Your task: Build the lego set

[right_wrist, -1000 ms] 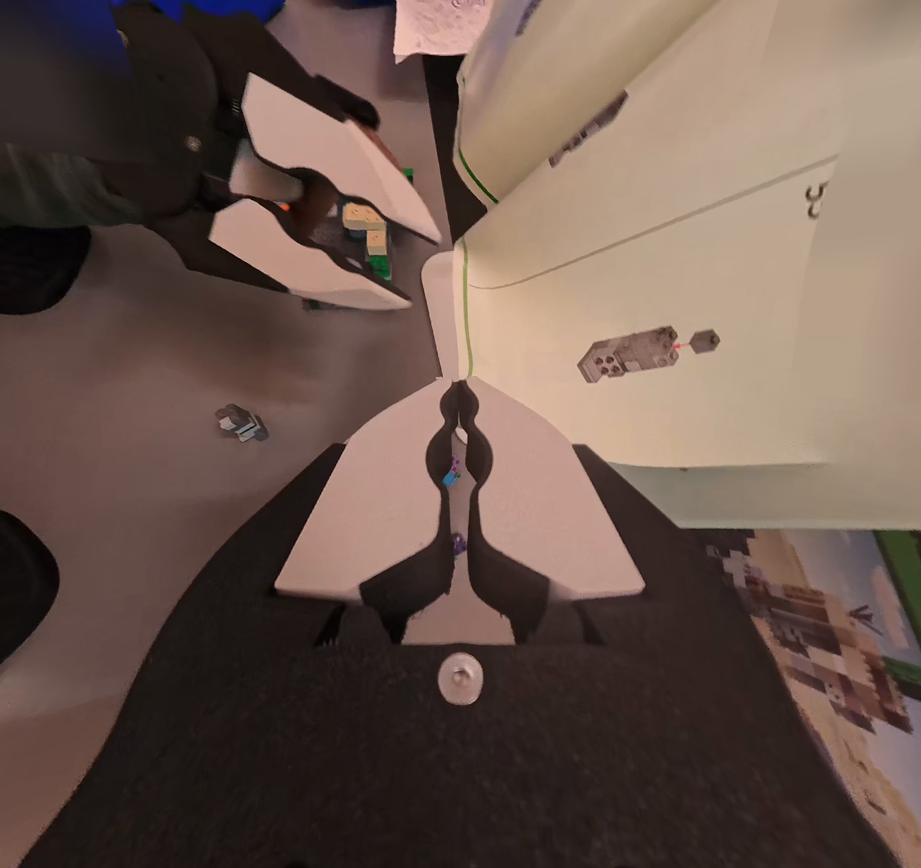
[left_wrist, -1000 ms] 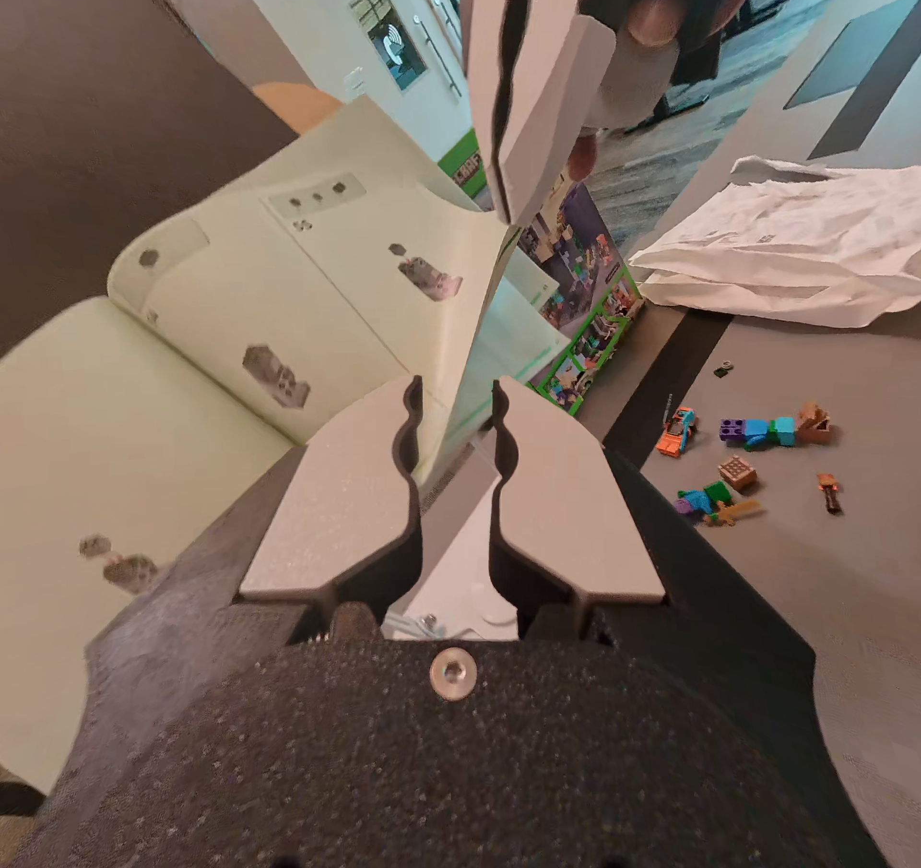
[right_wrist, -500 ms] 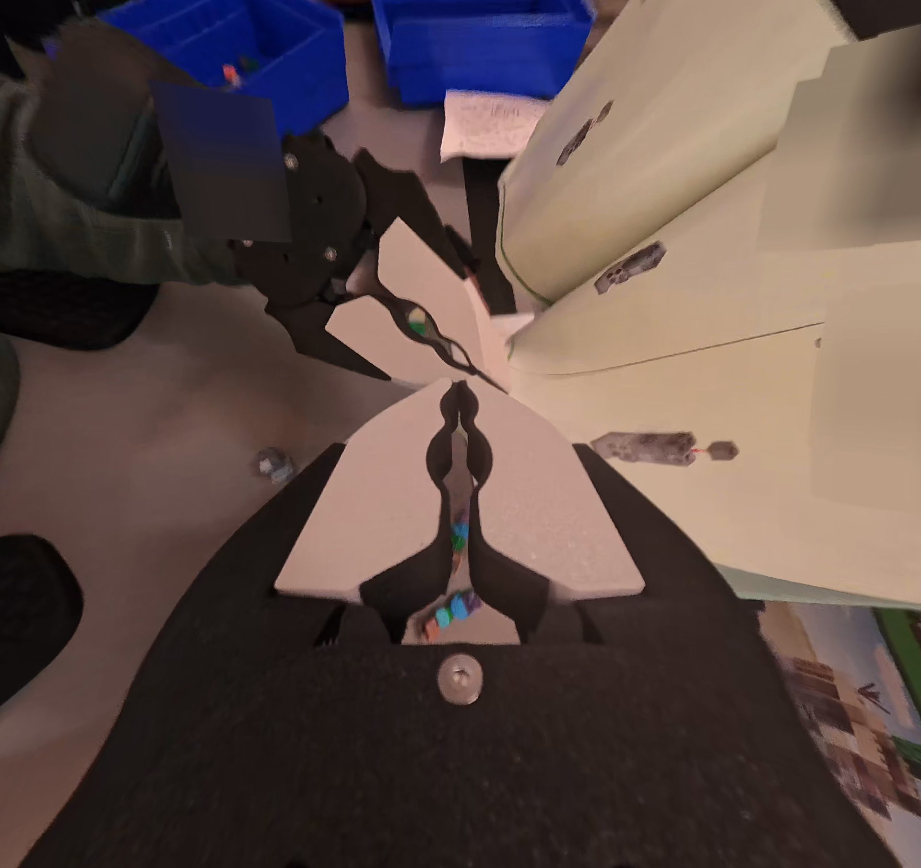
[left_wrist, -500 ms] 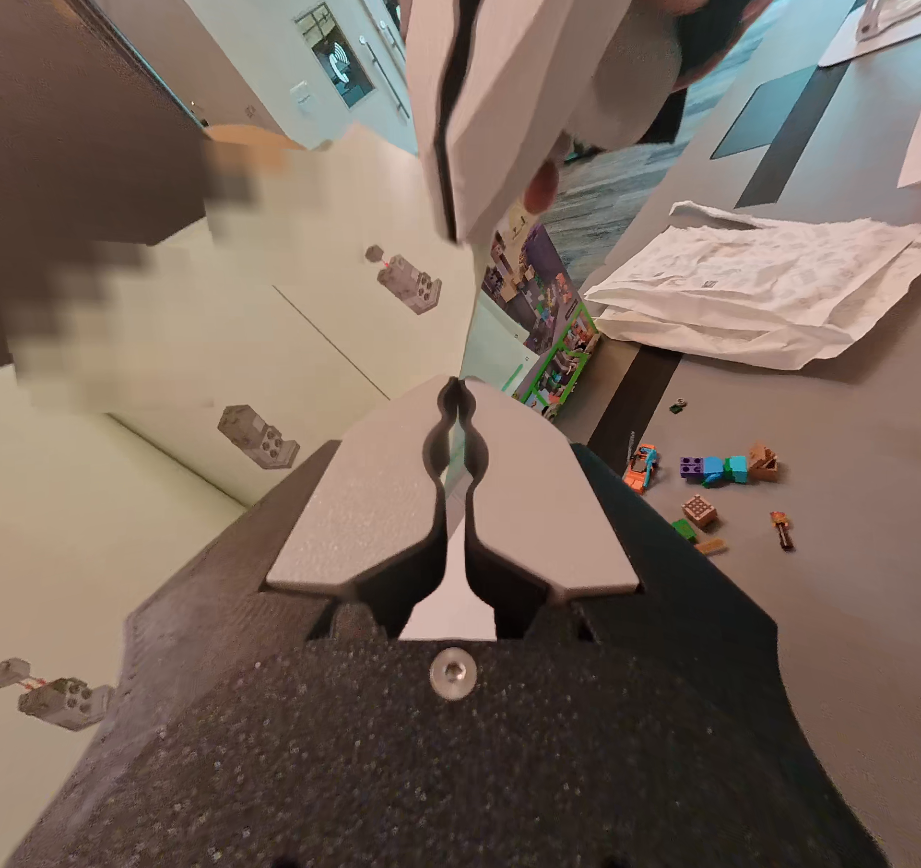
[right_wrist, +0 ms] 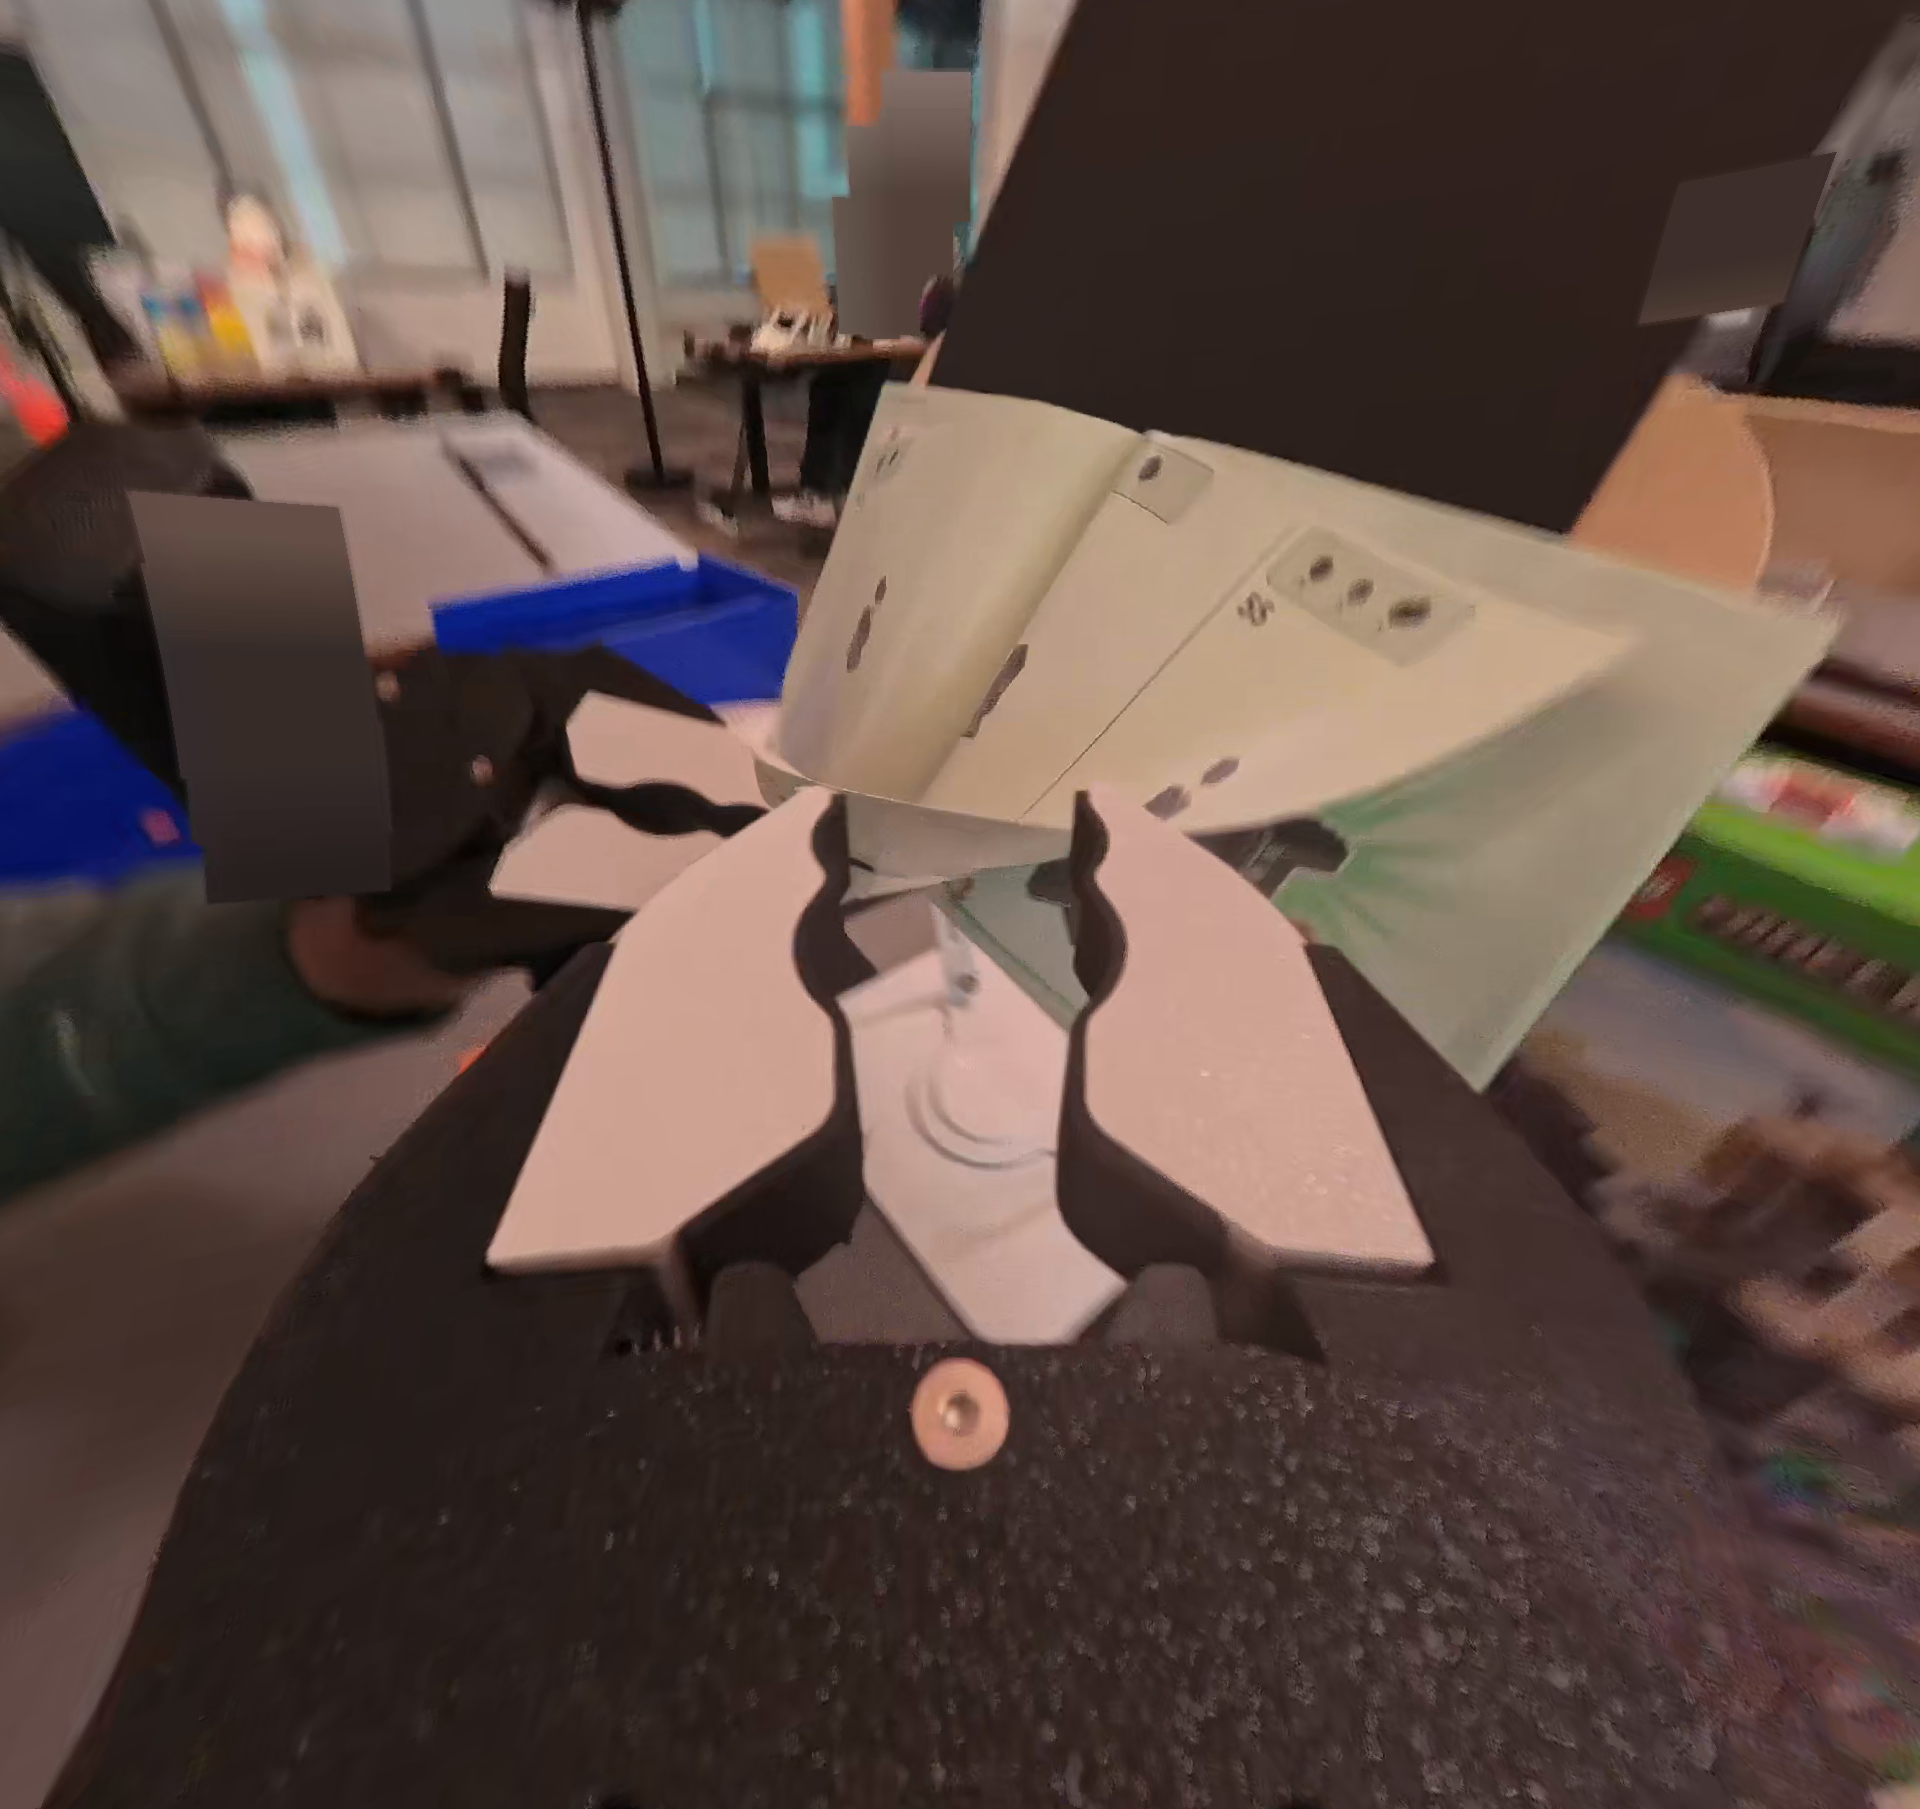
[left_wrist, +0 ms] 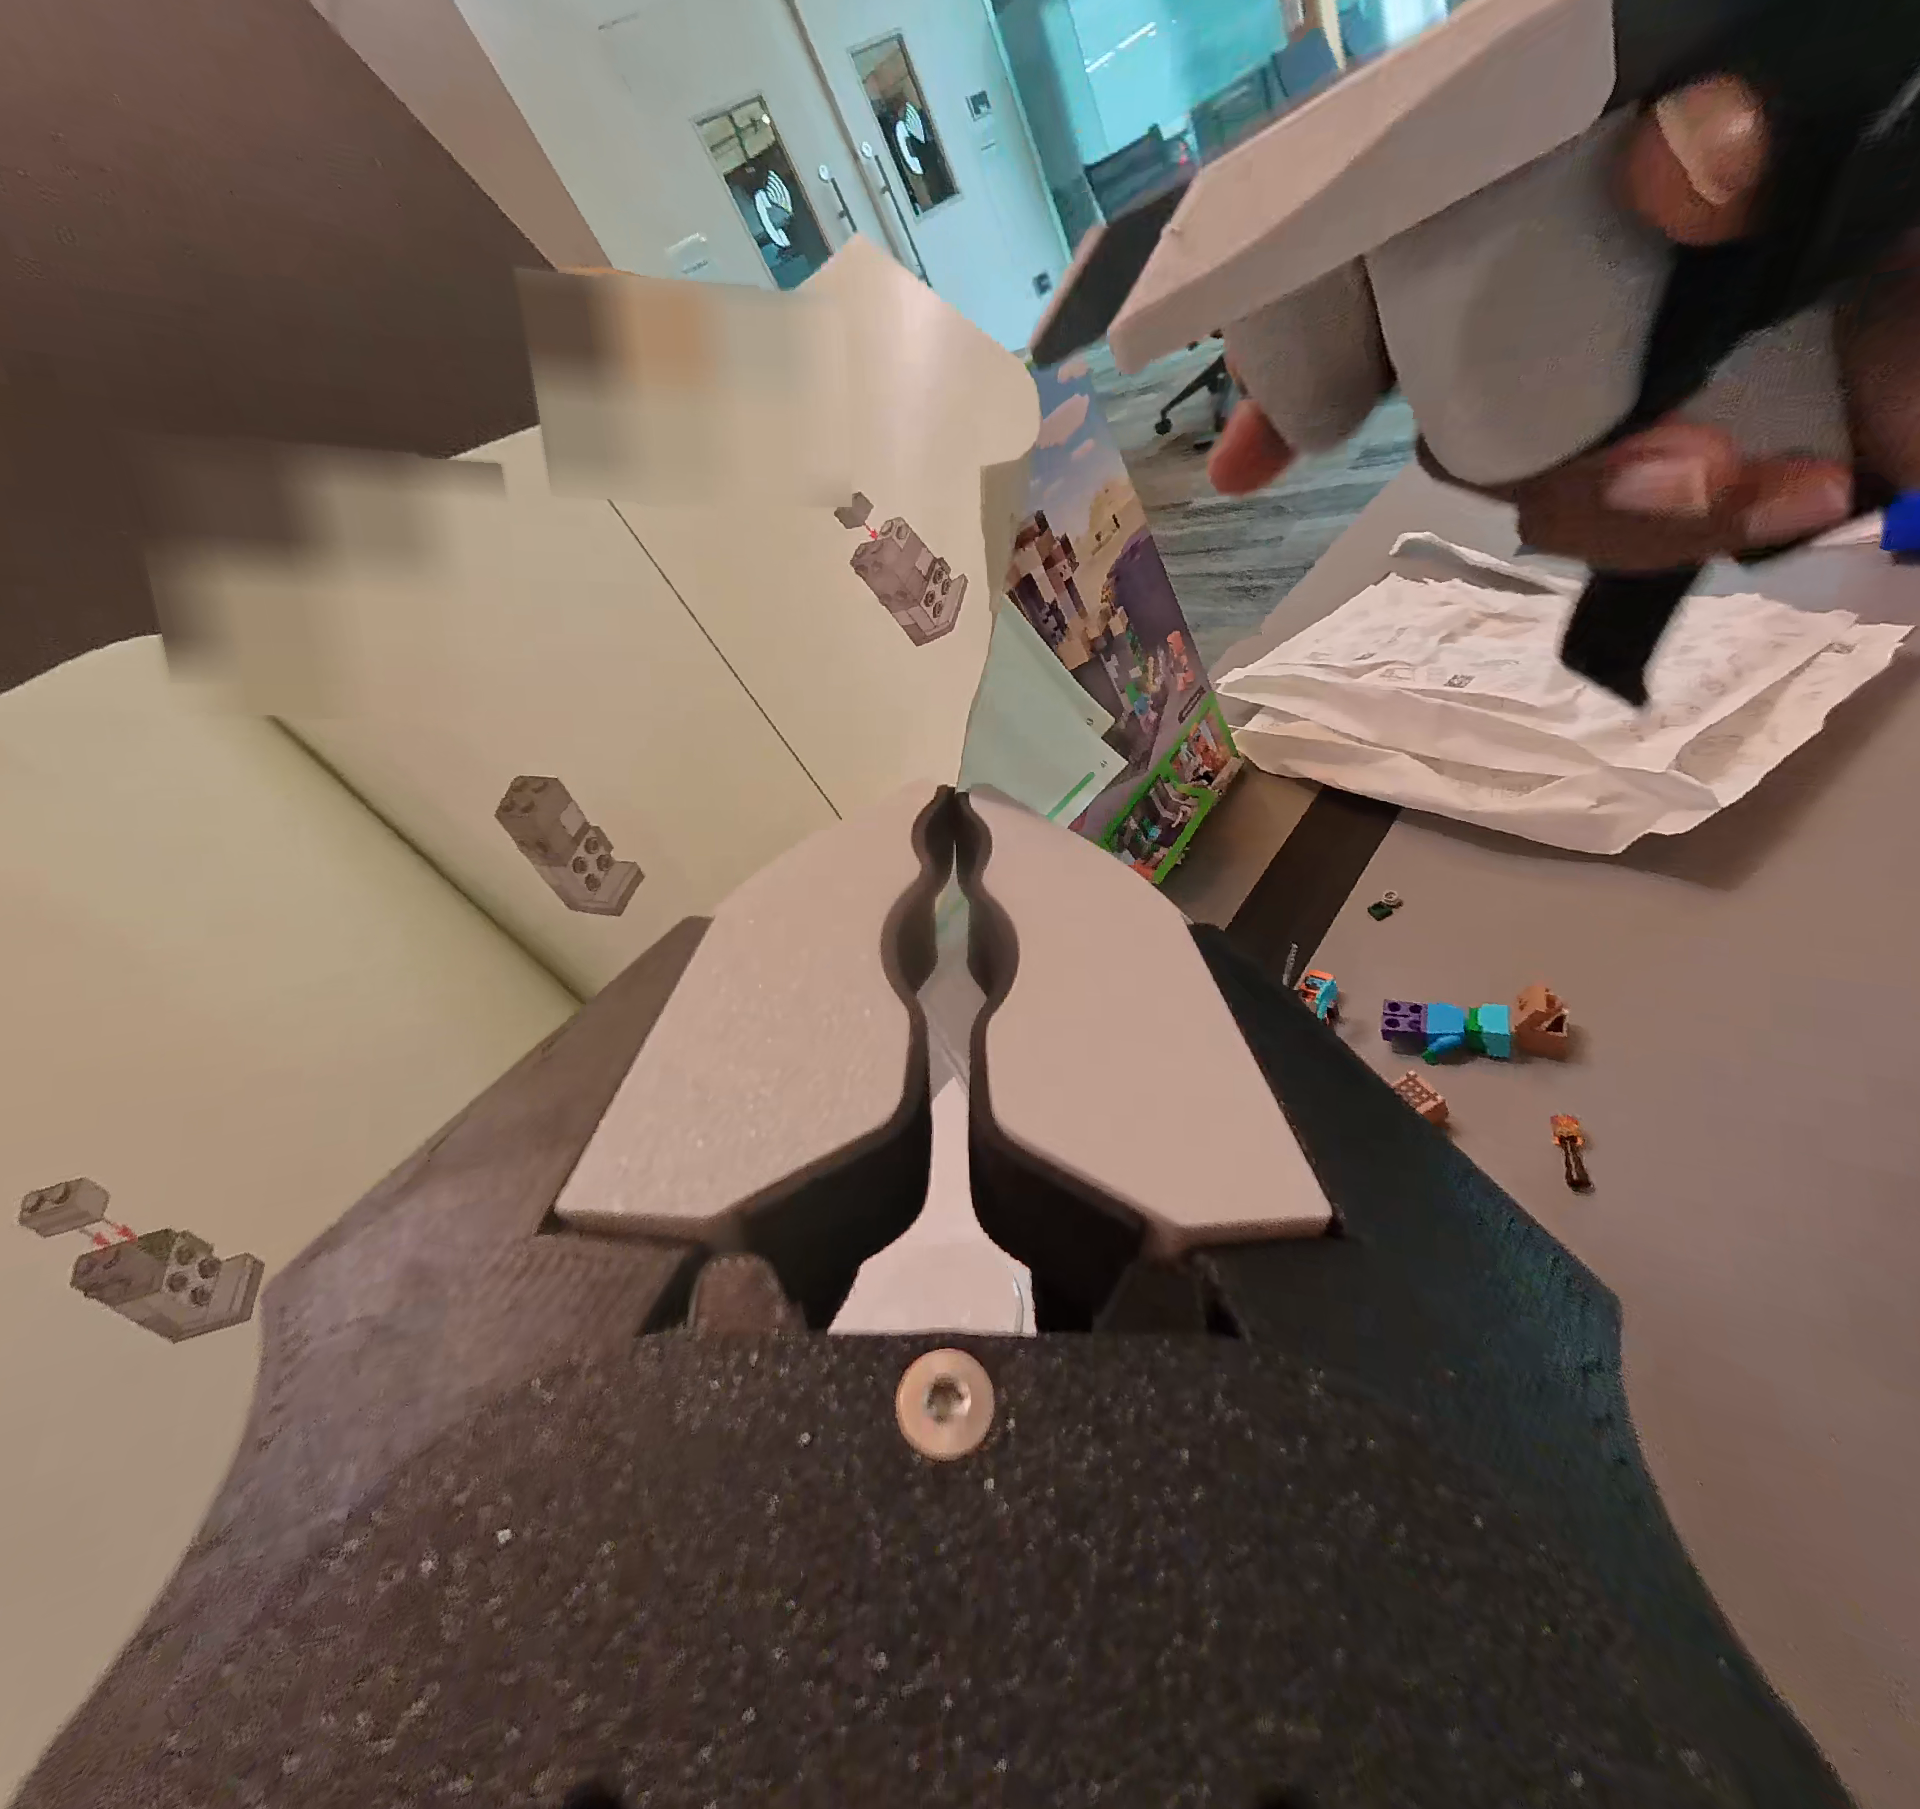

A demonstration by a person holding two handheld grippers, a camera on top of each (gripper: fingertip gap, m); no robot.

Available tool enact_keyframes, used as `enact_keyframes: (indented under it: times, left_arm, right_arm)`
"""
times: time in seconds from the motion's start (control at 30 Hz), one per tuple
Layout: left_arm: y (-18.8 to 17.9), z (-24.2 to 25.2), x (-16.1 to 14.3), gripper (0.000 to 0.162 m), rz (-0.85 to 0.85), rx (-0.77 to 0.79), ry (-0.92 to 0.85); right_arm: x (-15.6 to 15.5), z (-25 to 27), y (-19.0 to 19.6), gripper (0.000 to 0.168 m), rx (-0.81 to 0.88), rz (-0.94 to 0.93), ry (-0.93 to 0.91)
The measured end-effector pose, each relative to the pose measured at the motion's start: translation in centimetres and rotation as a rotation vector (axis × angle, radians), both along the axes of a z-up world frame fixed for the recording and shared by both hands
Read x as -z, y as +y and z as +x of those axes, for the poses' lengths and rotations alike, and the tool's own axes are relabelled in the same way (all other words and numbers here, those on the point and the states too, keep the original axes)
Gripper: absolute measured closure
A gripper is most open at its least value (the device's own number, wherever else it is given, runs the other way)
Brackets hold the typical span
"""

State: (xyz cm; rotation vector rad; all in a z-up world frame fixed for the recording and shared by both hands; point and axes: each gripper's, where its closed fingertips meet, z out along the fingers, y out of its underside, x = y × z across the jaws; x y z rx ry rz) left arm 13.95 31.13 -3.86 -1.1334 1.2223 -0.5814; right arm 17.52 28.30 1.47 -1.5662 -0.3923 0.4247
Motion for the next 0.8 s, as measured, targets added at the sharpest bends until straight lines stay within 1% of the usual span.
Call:
enact_keyframes:
  times: [0.1, 0.17, 0.2, 0.27, 0.3, 0.33, 0.4, 0.43, 0.53, 0.57, 0.67, 0.77, 0.8]
  left_arm:
    - [-0.1, -0.2, 0.2, 0.162, 0.026, -0.023, -0.01]
    - [-0.1, -0.4, 0.3, 0.162, 0.041, -0.032, -0.02]
    - [-0.2, -0.5, 0.4, 0.162, 0.046, -0.038, -0.024]
    - [-0.3, -0.6, 0.8, 0.162, 0.041, -0.039, -0.022]
    - [-0.3, -0.7, 0.9, 0.162, 0.041, -0.041, -0.022]
    - [-0.3, -0.8, 1.1, 0.162, 0.043, -0.041, -0.022]
    - [-0.6, -0.9, 1.6, 0.162, 0.013, -0.013, -0.01]
    - [-1.1, -0.8, 1.9, 0.157, -0.033, 0.025, -0.001]
    - [-2.7, -1.4, 1.2, 0.133, -0.183, 0.147, -0.021]
    - [-2.9, -1.8, 0.5, 0.13, -0.21, 0.169, -0.038]
    - [-2.7, -2.6, -1.5, 0.131, -0.268, 0.169, -0.062]
    - [-1.2, -2.8, -3.3, 0.129, -0.316, 0.117, -0.077]
    - [-0.4, -2.7, -3.6, 0.126, -0.326, 0.085, -0.081]
  right_arm:
    - [0.6, 0.6, 0.1, 0.119, 0.031, -0.04, 0.327]
    - [1.3, 1.3, 1.0, 0.116, 0.046, -0.103, 0.479]
    - [1.8, 1.5, 1.6, 0.113, 0.046, -0.141, 0.515]
    - [2.1, 1.7, 2.7, 0.112, 0.029, -0.181, 0.547]
    - [1.8, 1.6, 2.9, 0.116, 0.001, -0.183, 0.576]
    - [1.5, 1.5, 3.1, 0.125, -0.031, -0.185, 0.598]
    - [1.3, 1.5, 3.3, 0.162, -0.032, -0.172, 0.552]
    - [1.4, 1.5, 3.5, 0.168, -0.012, -0.16, 0.498]
    - [1.5, 1.1, 3.5, 0.168, -0.001, -0.135, 0.385]
    - [1.4, 1.0, 3.4, 0.168, 0.003, -0.121, 0.342]
    - [1.1, -0.2, 3.1, 0.168, -0.004, -0.063, 0.196]
    - [0.3, -2.7, 2.4, 0.168, -0.091, -0.005, 0.112]
    - [0.1, -3.5, 2.3, 0.168, -0.116, 0.001, 0.091]
